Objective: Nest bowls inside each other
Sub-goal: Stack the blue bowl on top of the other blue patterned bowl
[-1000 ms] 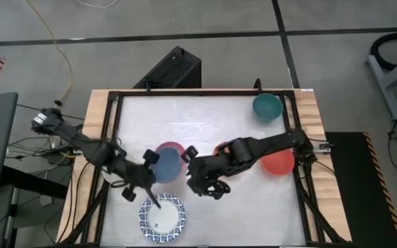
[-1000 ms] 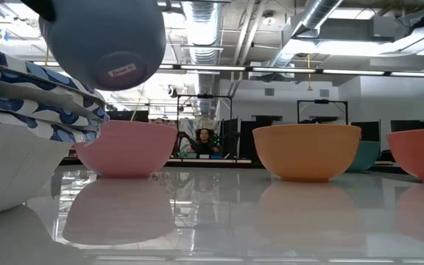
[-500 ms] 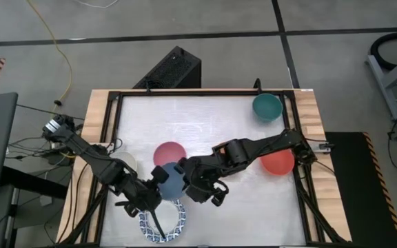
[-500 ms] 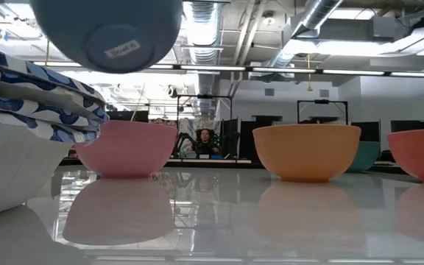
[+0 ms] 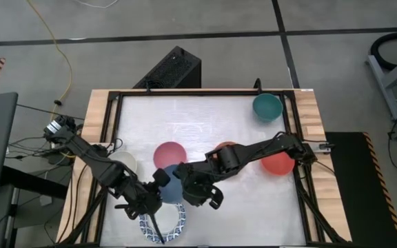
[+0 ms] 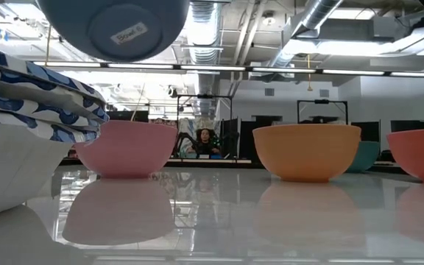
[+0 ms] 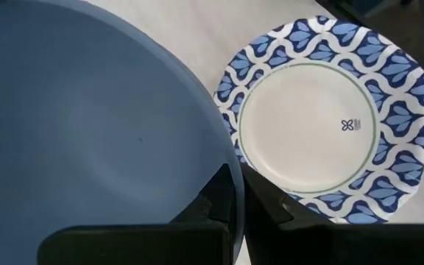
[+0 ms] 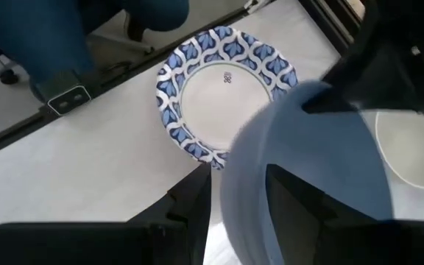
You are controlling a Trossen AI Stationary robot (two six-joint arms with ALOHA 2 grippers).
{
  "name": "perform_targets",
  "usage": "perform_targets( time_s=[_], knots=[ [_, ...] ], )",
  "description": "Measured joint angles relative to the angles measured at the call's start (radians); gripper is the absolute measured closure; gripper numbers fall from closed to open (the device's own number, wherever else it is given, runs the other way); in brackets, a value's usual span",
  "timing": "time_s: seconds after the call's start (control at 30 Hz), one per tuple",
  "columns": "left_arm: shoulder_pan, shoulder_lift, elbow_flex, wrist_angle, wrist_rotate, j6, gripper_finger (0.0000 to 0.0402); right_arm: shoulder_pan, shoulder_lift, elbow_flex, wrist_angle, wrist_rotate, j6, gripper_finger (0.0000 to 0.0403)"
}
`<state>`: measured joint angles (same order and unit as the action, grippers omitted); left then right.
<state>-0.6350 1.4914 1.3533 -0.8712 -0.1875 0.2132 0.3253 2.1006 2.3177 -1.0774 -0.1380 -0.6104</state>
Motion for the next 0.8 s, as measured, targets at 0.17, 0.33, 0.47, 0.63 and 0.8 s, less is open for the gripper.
perform_targets(
  time_s=[0.17, 0.33, 0.47, 0.63, 0.8],
  knots=[
    [-0.018, 0.000, 0.000, 0.003, -0.019, 0.015, 0.0401, -0.021, 0.000, 0.000, 0.000, -0.030, 0.031, 0.0253],
    [-0.021, 0.000, 0.000, 0.002, -0.019, 0.015, 0.0401, -0.047, 0.000, 0.000, -0.002, -0.119, 0.033, 0.0261],
    [-0.021, 0.000, 0.000, 0.002, -0.019, 0.036, 0.0401, -0.055, 0.005, 0.001, -0.010, -0.152, 0.030, 0.0290],
    [-0.021, 0.000, 0.000, 0.004, -0.029, 0.062, 0.0401, -0.060, 0.031, 0.001, -0.027, -0.152, 0.037, 0.0316],
    [-0.021, 0.000, 0.000, -0.003, -0.027, 0.064, 0.0401, -0.059, 0.060, 0.002, -0.048, -0.099, 0.034, 0.0328]
  ],
)
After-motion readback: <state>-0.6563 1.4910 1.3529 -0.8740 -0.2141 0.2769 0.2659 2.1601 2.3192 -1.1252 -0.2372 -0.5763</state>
